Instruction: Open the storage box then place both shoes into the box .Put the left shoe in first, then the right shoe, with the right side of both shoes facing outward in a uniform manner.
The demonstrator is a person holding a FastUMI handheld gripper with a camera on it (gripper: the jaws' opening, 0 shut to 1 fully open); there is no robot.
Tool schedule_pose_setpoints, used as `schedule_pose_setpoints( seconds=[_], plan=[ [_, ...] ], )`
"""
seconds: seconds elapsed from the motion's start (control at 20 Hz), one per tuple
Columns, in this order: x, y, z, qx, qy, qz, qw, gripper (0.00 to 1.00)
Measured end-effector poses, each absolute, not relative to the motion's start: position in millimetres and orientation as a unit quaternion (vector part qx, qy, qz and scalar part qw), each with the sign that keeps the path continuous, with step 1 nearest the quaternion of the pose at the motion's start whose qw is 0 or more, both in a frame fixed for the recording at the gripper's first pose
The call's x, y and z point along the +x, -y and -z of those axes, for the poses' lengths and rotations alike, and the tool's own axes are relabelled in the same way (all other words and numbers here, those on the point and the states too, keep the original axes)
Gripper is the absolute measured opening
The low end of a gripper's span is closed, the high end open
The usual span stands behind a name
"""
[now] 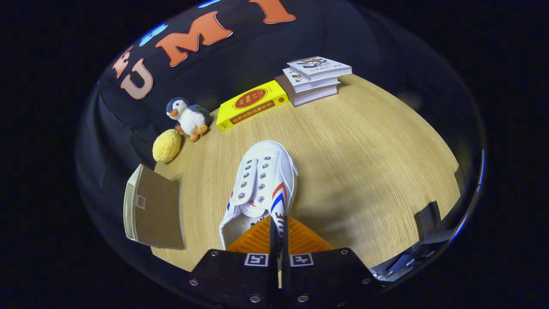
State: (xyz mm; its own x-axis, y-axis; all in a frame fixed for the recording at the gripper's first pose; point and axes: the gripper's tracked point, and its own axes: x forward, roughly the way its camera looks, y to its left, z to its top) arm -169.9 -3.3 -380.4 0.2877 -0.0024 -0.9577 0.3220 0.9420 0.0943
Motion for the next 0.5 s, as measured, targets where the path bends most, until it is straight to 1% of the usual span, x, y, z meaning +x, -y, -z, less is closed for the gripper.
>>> schedule_pose_setpoints(
  seconds=[0.25, 0.5],
  plan=[
    [-139.8, -29.7, 343.8, 0.138, -0.565, 0.072, 0.810, 0.04],
    [-112.1, -82.0, 317.5, 0.147, -0.550, 0.027, 0.822, 0.04]
  ],
)
